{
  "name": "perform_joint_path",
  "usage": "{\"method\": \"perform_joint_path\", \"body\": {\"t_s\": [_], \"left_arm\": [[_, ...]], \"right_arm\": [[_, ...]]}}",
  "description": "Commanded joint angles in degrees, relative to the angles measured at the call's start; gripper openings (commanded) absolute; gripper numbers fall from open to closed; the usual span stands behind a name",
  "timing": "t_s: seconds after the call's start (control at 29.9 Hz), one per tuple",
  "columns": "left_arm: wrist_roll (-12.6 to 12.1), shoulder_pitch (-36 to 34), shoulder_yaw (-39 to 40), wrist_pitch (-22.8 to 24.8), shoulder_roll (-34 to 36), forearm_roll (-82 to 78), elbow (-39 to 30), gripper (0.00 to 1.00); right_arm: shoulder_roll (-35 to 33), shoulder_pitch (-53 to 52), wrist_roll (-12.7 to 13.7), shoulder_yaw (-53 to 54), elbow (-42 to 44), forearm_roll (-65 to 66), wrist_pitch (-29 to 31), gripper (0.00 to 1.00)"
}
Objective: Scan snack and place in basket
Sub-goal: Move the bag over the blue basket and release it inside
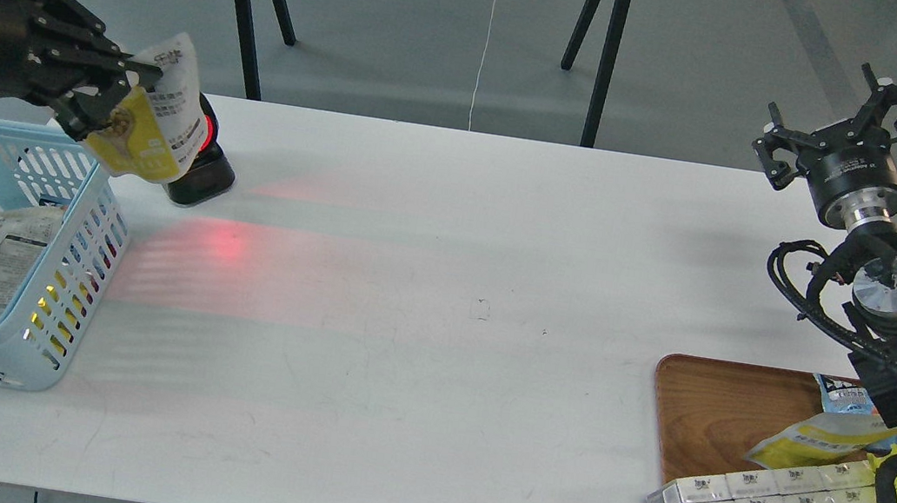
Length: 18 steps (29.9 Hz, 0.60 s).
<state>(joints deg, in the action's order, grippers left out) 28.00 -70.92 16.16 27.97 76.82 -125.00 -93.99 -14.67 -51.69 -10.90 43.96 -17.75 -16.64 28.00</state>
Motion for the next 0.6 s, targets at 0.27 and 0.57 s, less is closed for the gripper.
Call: {"method": "perform_joint_path", "body": {"t_s": [0.27, 0.57], "left_arm": [[0.00, 0.52, -2.61, -5.38, 13.08, 0.00, 0.90, 0.00], [0.00, 0.70, -15.27, -13.45, 12.74, 0.00, 6.35, 0.00]], "right_arm": [[1.66, 0.10, 0.00, -0.01, 0.00, 0.03, 0.00, 1.00], [2.10, -0.25, 0.00, -0.01, 0.00, 0.03, 0.00, 1.00]]}}
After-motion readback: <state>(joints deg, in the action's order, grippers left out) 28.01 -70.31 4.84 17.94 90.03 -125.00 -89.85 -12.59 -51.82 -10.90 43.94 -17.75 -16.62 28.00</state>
